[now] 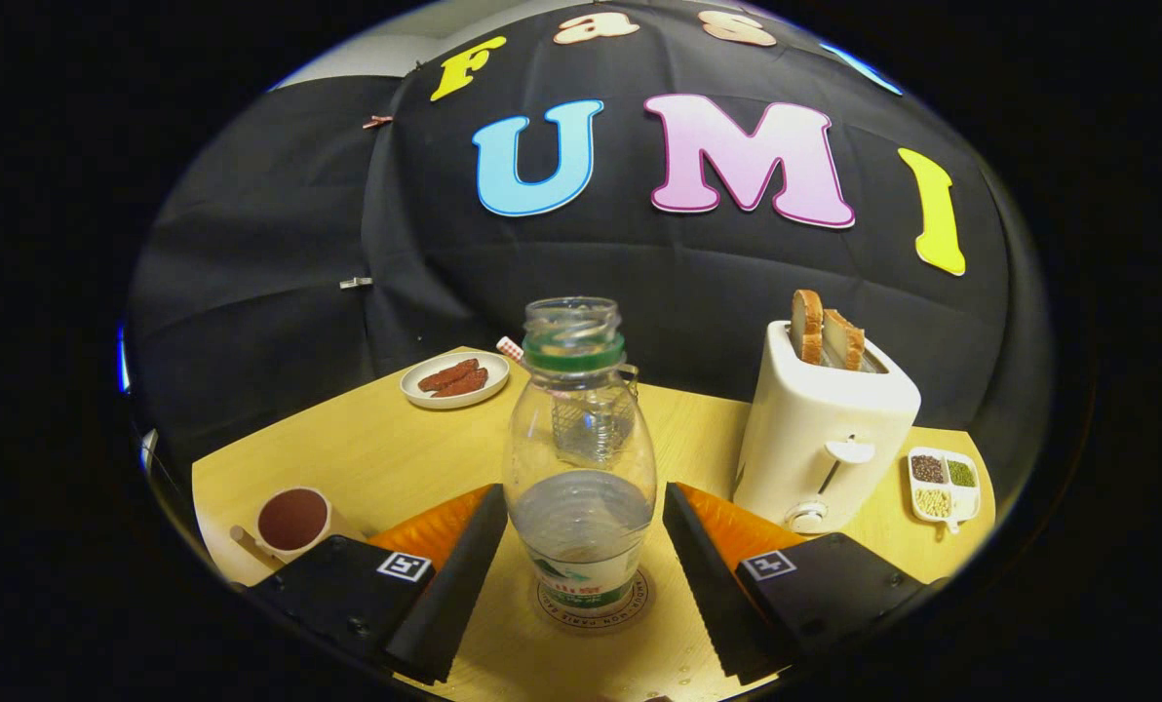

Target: Take the bottle from table, then pour the juice into the cup, finally place the bottle on the coaster

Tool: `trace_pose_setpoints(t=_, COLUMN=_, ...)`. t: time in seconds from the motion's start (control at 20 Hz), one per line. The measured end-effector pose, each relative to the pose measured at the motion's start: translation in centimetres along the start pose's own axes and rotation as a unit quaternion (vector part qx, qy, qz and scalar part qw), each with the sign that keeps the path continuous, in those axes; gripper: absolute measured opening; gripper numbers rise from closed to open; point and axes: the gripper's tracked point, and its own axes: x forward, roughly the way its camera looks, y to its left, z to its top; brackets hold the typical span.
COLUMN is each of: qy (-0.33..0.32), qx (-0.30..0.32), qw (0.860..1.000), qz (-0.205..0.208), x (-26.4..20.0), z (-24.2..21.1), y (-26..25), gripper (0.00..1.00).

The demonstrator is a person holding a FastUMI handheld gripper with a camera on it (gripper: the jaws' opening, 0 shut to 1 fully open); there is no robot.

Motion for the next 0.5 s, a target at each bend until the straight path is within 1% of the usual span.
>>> trace_pose_setpoints(t=0.1, qy=-0.011, qx=-0.004, qw=1.000, qz=-0.005, x=-1.2, z=0.7, y=-0.1, gripper=0.99)
trace_pose_setpoints(t=0.3, qy=-0.049, qx=-0.038, qw=0.998, qz=0.007, x=-4.1, z=3.3, y=0.7, gripper=0.99)
trace_pose_setpoints(t=0.45, qy=-0.056, qx=-0.039, qw=0.998, qz=0.013, x=-6.2, z=4.4, y=0.8, gripper=0.98)
trace_pose_setpoints(t=0.5, qy=-0.058, qx=-0.041, qw=0.997, qz=0.009, x=-7.1, z=4.8, y=0.7, gripper=0.98)
